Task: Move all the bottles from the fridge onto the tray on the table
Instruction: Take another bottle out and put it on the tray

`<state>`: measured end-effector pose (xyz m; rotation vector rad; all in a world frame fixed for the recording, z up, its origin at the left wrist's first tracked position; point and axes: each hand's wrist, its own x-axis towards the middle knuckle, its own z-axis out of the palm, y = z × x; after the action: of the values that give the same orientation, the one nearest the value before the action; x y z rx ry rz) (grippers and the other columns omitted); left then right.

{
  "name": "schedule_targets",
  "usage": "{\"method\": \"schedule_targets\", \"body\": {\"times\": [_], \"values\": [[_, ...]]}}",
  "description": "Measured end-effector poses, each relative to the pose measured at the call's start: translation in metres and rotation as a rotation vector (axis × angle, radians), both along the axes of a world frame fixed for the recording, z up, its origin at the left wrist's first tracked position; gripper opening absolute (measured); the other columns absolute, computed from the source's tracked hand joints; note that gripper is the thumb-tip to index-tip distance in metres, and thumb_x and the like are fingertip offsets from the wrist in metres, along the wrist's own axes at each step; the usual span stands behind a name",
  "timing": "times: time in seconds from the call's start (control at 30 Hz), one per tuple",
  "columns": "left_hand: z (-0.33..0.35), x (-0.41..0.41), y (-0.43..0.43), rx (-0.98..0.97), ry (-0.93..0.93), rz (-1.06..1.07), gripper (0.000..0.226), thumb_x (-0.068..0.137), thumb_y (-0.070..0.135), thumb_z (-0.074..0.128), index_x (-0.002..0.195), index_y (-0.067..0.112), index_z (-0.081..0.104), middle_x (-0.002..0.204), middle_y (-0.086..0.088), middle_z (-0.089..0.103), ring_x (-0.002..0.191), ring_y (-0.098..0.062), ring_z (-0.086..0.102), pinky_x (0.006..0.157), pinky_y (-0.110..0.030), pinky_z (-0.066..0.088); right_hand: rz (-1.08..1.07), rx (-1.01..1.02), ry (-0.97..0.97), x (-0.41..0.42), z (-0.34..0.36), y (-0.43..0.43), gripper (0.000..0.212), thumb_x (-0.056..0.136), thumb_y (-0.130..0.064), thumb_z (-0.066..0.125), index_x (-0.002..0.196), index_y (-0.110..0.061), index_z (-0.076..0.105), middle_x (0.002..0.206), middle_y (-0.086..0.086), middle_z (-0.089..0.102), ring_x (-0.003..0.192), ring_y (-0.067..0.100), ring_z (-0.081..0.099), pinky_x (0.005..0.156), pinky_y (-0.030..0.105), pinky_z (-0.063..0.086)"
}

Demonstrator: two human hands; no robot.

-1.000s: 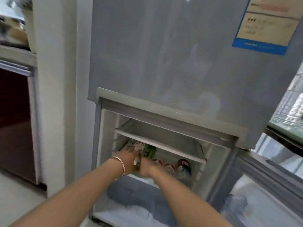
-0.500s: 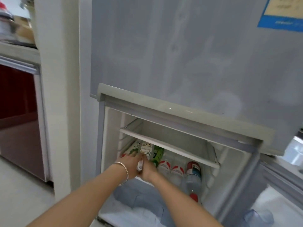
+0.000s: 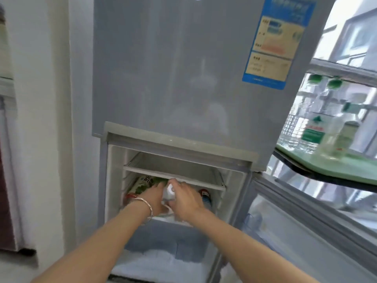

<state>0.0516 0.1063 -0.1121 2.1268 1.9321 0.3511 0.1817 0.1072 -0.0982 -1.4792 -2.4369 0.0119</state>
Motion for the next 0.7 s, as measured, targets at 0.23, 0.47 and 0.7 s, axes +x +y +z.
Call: {"method": "schedule_targets", "body": {"times": [0.23,0.47,0.7], "values": [[0.053,0.046,-0.048,0.091,-0.108,-0.255,0.031,0.074,0.034,0.068,0.103,0.024,0.064,0.107,0.0,0.071,0.096,-0.02,0.067,0.075,-0.025,0.049,-0.18,-0.238,0.202,0.054,0.073,-0.082,0.078,0.084,-0.032,0.069,0.145,-0.012,0.025,0.131,0.018,0.055,0.117,0.036,0.056,0.093,0.037,0.045],[0.114,0.094,-0.076,0.205,-0.2,-0.343,0.066,0.074,0.058,0.064,0.126,0.019,0.051,0.122,-0.006,0.065,0.109,-0.029,0.062,0.088,-0.037,0.051,-0.399,-0.154,0.571,0.102,0.105,-0.142,0.076,0.073,-0.019,0.072,0.138,-0.012,0.032,0.135,0.009,0.043,0.11,0.016,0.046,0.082,0.024,0.043],[0.19,0.151,-0.095,0.569,-0.237,-0.425,0.075,0.075,0.08,0.044,0.126,0.025,0.048,0.108,0.0,0.068,0.086,-0.019,0.067,0.08,-0.039,0.055,-0.447,0.039,0.711,0.132,0.145,-0.158,0.127,0.07,-0.031,0.084,0.151,-0.02,-0.014,0.138,0.003,0.054,0.124,0.025,0.055,0.098,0.033,0.044]]}}
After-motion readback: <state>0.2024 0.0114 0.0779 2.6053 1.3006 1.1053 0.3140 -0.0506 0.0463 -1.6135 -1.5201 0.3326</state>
